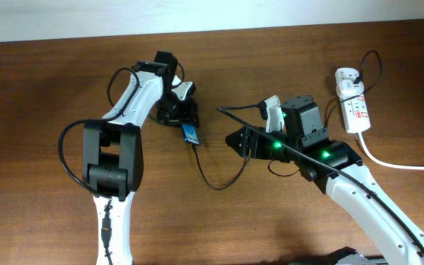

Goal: Plug charger to phone and switch on socket
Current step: 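Lower the phone onto the table with the left gripper and release it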

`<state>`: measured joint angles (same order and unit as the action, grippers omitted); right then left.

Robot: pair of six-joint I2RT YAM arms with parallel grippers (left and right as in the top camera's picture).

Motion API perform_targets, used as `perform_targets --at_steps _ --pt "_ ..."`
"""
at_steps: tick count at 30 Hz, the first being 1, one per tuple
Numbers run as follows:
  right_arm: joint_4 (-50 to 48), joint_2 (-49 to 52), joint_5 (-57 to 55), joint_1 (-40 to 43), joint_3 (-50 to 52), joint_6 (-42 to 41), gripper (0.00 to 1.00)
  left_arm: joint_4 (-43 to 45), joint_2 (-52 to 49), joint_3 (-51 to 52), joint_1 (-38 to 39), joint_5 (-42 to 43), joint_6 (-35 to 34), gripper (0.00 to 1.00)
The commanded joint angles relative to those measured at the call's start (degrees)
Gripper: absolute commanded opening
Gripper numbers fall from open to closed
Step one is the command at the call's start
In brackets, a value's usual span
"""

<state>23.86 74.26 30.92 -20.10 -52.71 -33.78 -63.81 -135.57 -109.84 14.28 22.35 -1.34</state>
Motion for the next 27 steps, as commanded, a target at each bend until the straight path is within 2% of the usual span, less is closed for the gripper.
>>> perform_targets --at_steps 1,14,21,27 --pt "0.0 0.28 -0.76 0.24 -1.07 1.03 0.67 -0.68 -0.35 -1.66 -0.07 -2.93 -0.55 0.53" --pt "0.74 0.28 -0.74 0.24 -1.07 2.05 0.67 -2.49 -0.35 -1.64 -0.09 -5.25 -0.76 0.57" --pt "0.87 0.28 -0.74 0.26 -1.07 2.08 0.67 -2.27 -0.35 -1.84 -0.09 -6.71 -0.79 0.56" --pt "1.38 0.28 -0.72 0.24 -1.07 2.08 0.67 -3.85 1.51 -6.16 -0.09 -7.65 -0.79 0.54"
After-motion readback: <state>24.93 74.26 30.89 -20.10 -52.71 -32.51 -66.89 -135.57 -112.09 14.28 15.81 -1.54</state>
